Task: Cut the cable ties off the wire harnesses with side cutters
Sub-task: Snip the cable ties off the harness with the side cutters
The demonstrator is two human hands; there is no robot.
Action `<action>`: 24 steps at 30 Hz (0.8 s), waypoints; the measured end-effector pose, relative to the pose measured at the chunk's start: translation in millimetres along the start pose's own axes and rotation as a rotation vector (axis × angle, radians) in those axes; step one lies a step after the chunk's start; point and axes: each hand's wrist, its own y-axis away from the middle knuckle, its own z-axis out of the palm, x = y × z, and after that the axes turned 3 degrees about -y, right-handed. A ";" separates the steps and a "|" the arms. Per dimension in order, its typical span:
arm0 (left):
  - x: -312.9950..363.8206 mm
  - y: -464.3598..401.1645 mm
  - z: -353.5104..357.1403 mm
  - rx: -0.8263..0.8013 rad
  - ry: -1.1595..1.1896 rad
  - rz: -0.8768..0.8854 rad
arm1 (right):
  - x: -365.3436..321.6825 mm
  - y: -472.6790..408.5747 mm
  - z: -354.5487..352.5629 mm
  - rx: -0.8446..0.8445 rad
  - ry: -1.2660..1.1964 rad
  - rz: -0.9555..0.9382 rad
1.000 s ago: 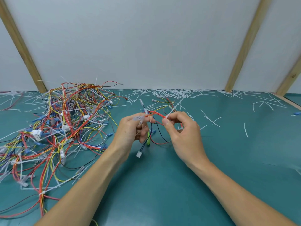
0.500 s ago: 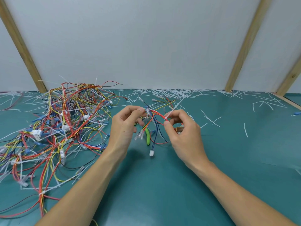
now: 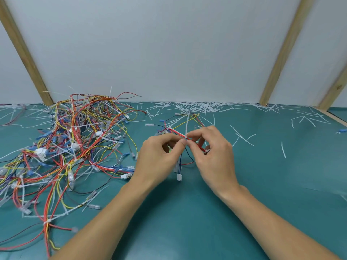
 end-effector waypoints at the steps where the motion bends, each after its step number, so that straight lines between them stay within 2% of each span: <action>1: 0.2 -0.2 0.1 -0.024 0.061 -0.028 | 0.1 0.1 0.1 -0.001 -0.001 -0.002; 6: -6.9 -3.9 -0.3 -0.111 0.293 -0.109 | -1.0 -0.3 -0.5 -0.048 -0.032 0.010; 16: -14.8 -10.0 -6.3 -0.082 0.511 -0.201 | -12.7 1.9 -3.6 -0.308 -0.113 0.063; 20: -19.6 -10.5 -6.1 -0.090 0.489 -0.207 | -13.7 3.1 -5.7 -0.278 -0.156 0.080; 24: -22.6 -11.6 -7.1 -0.051 0.521 -0.225 | -8.4 0.9 -8.6 -0.163 -0.215 0.104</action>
